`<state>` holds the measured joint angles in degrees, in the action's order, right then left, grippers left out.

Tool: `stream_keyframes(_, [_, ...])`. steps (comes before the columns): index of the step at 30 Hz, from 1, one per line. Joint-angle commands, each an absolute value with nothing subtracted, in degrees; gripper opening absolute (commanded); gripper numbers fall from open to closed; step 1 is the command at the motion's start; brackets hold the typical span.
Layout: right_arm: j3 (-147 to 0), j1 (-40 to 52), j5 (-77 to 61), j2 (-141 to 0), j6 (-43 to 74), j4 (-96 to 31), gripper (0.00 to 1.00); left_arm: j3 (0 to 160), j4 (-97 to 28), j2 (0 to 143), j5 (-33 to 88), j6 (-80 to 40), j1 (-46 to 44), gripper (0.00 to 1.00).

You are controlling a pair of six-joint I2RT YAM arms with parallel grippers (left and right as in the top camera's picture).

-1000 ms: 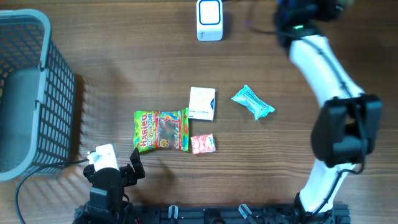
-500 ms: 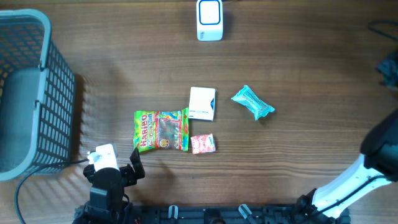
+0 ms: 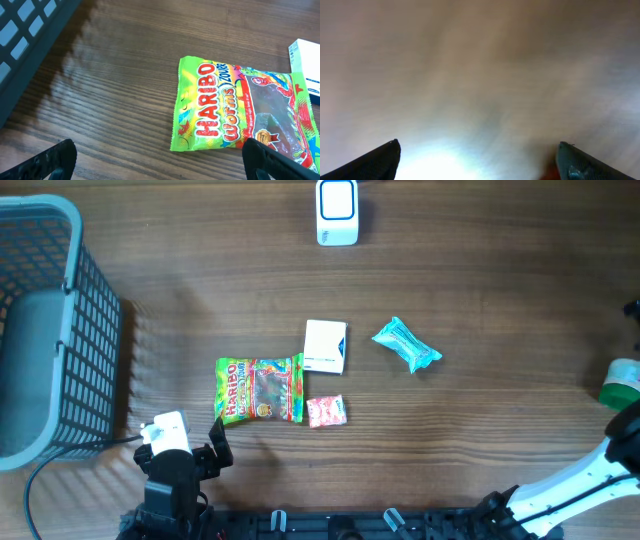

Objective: Scan the item barcode
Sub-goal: 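Return the right gripper and grasp the light green wipes pack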

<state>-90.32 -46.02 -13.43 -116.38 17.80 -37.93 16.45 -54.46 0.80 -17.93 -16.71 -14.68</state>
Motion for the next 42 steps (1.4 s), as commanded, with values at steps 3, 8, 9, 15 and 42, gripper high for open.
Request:
stream_keyframes(3, [-94.1, -42.7, -29.5, -103.8, 20.1, -37.8, 1.00, 16.6, -54.5, 0.4, -17.8, -17.0, -15.0, 1.00])
stream_keyframes(8, [-94.1, -35.1, -25.2, -93.9, 20.6, -39.4, 1.00, 16.6, -54.5, 0.4, -17.8, -17.0, -15.0, 1.00])
stream_keyframes(9, [-94.1, -33.1, -25.3, -92.5, 20.6, -41.0, 1.00, 16.6, -54.5, 0.4, -17.8, -17.0, -15.0, 1.00])
stream_keyframes(15, [-93.1, -16.6, -25.2, -90.5, 10.5, -55.1, 1.00, 16.6, -54.5, 0.4, -17.8, -17.0, -15.0, 1.00])
stream_keyframes(42, [-70.8, 21.2, 15.7, -108.4, -3.0, -44.0, 0.70, 16.6, -54.5, 0.4, -17.8, -17.0, -15.0, 1.00])
